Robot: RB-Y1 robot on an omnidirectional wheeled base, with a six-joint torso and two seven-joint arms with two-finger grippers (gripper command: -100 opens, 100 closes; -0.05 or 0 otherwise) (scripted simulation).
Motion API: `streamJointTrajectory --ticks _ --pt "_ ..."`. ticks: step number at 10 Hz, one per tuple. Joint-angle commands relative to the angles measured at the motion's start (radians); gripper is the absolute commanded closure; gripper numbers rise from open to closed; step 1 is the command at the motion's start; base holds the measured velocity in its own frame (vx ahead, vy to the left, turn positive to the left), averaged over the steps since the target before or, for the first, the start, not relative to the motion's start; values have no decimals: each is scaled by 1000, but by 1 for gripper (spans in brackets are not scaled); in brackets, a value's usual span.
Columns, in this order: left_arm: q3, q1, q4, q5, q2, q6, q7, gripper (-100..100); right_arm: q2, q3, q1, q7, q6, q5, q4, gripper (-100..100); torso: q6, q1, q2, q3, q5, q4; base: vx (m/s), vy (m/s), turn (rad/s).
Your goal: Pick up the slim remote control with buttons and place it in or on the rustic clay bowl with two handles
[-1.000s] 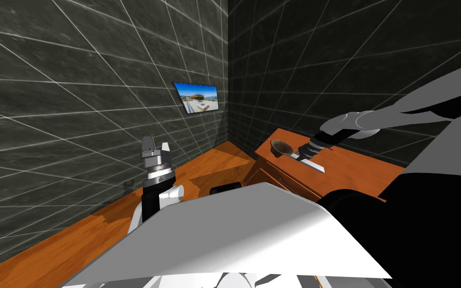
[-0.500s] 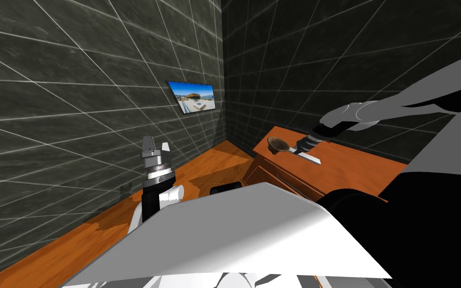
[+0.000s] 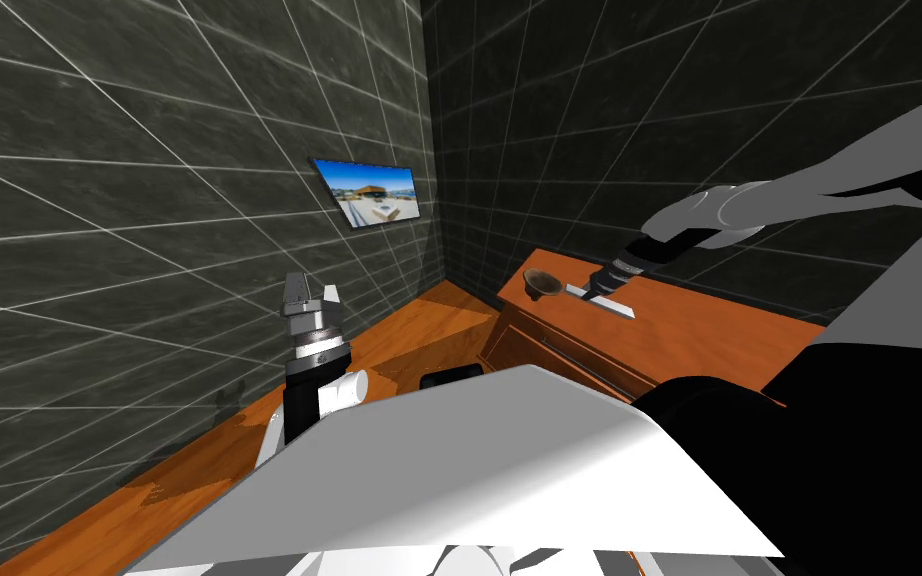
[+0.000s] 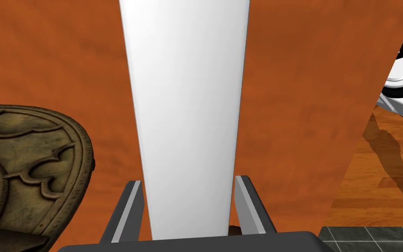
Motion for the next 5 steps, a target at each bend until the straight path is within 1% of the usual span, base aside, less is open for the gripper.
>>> streamJointTrajectory --ticks 1,3,5 --pt "0 0 0 0 0 0 0 0 -11 3 -11 -21 -36 -24 3 100 0 0 0 0 0 0 -6 -20 -146" --pt "0 0 0 0 0 0 0 0 -27 9 -25 -48 -78 -53 0 100 2 -1 0 0 -1 0 -4 -25 -194" --pt "0 0 0 0 0 0 0 0 -42 15 -36 -74 -119 -82 -5 100 2 -1 0 0 -1 0 1 -23 -151"
